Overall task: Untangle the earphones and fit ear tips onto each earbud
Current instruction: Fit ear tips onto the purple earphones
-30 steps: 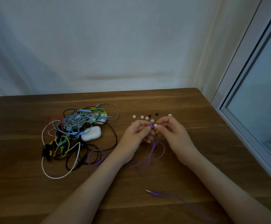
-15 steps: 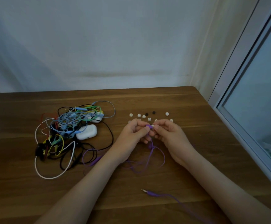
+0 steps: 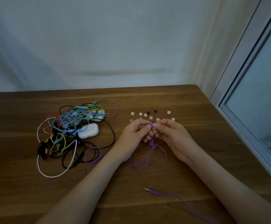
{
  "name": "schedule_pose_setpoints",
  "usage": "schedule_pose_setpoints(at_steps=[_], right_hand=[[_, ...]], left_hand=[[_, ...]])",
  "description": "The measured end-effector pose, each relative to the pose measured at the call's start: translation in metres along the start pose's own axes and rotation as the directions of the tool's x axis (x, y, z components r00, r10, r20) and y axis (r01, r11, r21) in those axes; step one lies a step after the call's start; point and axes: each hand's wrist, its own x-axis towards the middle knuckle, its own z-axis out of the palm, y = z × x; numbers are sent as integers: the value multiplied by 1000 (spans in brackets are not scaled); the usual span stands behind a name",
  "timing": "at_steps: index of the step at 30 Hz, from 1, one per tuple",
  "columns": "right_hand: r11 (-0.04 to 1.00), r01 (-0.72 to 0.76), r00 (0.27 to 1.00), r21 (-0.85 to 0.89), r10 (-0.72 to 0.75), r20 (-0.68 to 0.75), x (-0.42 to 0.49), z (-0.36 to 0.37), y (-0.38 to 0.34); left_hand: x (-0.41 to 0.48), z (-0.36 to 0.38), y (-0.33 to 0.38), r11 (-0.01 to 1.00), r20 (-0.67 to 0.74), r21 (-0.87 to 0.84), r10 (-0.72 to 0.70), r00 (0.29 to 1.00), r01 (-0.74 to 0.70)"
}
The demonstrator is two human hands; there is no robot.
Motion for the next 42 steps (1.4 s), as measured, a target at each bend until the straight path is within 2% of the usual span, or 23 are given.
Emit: schedule_pose_setpoints(at_steps=[7, 16, 24, 35, 39, 41, 42], right_hand=[[999, -8, 1000, -47, 8, 14, 1, 2, -1], [975, 24, 998, -222, -11, 60, 0, 3, -1], [968, 27, 998, -251, -13, 60, -1, 3, -1], [948, 86, 996, -305, -92, -5, -3, 8, 4], [942, 121, 992, -313, -124, 12, -4, 8, 5], [915, 182, 982, -361, -190, 16, -4, 9, 6], [868, 236, 967, -436, -255, 13, -4, 9, 8]], left_hand=[[0, 1, -2, 1000, -16, 22, -1, 1000, 2], [-1, 2, -2, 997, -19, 74, 17, 1000, -16], [-6, 4, 1, 991, -33, 123, 64, 997, -60], [-7, 3, 1, 983, -9, 168, 69, 998, -66], [-7, 3, -1, 983, -4, 161, 85, 996, -83], [-7, 3, 0, 985, -10, 148, 91, 996, -89], [-7, 3, 1, 985, -7, 144, 92, 996, -90]])
